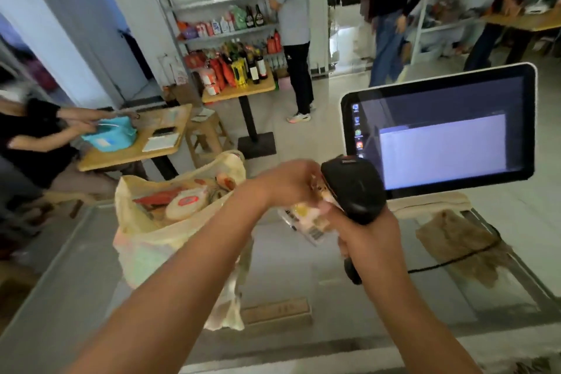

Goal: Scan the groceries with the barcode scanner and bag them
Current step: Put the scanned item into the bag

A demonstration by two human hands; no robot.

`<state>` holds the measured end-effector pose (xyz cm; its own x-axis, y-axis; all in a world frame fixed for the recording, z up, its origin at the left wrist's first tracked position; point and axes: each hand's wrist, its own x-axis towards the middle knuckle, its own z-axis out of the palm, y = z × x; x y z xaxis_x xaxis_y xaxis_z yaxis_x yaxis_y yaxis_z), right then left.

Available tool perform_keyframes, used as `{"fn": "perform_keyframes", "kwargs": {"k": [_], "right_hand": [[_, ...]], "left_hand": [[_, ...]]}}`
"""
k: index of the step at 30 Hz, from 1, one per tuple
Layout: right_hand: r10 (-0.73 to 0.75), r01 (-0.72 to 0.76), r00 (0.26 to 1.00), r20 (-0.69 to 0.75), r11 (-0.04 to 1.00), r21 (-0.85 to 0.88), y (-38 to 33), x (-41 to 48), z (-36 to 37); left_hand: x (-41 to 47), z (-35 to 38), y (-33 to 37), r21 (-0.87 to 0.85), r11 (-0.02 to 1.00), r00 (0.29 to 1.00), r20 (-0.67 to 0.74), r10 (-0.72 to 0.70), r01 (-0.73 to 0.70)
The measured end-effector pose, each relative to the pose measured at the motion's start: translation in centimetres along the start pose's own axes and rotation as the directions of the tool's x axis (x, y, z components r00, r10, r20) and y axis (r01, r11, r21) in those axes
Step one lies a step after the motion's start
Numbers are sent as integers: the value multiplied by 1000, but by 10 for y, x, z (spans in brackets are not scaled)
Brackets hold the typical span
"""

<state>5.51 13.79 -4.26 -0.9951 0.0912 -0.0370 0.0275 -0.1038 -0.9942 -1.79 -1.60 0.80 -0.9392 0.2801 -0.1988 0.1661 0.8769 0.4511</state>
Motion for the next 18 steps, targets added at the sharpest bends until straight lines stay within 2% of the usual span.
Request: {"fn": "perform_keyframes", "kwargs": {"k": [1, 3, 4, 6, 8, 13, 18], "right_hand": [[-56, 56, 998, 2, 998, 36, -12, -2, 10], [-115, 110, 992, 50, 989, 97, -33, -5, 30], [-120, 109, 988, 93, 987, 116, -42, -7, 40], [-111, 89, 977, 182, 988, 129, -54, -12, 57], [-106, 86, 968, 227, 991, 98, -59, -16, 70], [-108, 114, 963, 249, 993, -12, -60, -18, 84], [-107, 127, 966, 234, 989, -71, -55, -21, 89]], "left_hand": [[-10, -23, -5, -107, 994, 991, -130, -33, 19], [-26, -56, -20, -365, 931, 923, -355, -147, 7], [-32, -68, -30, -498, 867, 875, -429, -227, -19], [-41, -85, -48, -668, 742, 802, -473, -366, -54], [-50, -97, -61, -715, 696, 774, -480, -412, -73], [-66, -113, -69, -741, 659, 747, -508, -429, -125], [-72, -118, -71, -757, 635, 755, -506, -417, -156]]}}
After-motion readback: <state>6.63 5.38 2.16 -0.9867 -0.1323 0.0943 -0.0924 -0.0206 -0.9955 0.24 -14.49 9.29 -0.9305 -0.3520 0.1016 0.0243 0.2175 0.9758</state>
